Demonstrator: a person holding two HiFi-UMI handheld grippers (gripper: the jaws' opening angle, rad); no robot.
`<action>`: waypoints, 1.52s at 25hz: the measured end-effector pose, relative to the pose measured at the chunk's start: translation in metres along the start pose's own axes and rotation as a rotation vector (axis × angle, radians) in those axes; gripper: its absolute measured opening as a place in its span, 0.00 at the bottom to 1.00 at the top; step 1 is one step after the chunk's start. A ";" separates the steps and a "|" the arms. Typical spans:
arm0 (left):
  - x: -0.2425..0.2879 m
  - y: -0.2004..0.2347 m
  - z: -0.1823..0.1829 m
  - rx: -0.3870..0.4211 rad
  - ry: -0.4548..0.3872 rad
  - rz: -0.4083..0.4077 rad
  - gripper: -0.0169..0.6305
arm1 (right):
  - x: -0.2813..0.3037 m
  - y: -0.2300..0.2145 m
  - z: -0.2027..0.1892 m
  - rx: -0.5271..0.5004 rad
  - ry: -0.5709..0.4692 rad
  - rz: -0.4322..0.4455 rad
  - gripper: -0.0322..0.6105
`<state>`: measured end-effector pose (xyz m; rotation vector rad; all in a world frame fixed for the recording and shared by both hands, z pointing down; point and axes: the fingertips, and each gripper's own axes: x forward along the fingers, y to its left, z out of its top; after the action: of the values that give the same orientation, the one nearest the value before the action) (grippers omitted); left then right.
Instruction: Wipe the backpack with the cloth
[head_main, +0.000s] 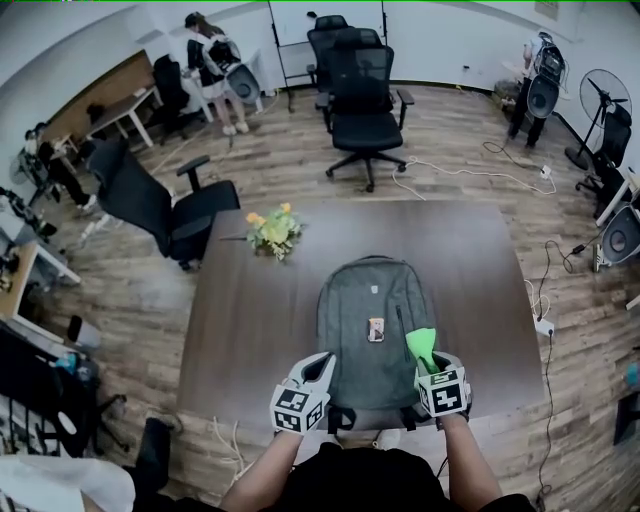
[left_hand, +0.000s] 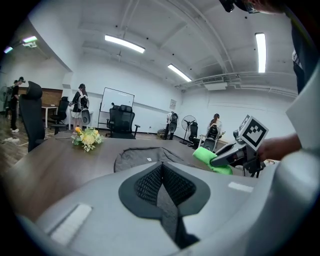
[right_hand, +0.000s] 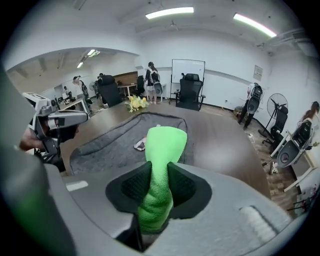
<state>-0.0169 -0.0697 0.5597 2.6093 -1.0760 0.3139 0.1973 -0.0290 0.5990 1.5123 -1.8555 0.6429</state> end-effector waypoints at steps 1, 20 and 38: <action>-0.001 0.001 0.004 0.004 -0.007 0.001 0.06 | -0.002 0.001 0.009 -0.003 -0.033 0.002 0.20; -0.029 0.001 0.131 0.279 -0.239 0.057 0.06 | -0.086 0.012 0.156 -0.031 -0.628 -0.063 0.20; -0.043 -0.002 0.166 0.241 -0.338 0.070 0.06 | -0.115 0.018 0.191 -0.024 -0.758 0.009 0.19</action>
<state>-0.0311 -0.0992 0.3917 2.9166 -1.3115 0.0151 0.1598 -0.0881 0.3866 1.8923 -2.3908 0.0230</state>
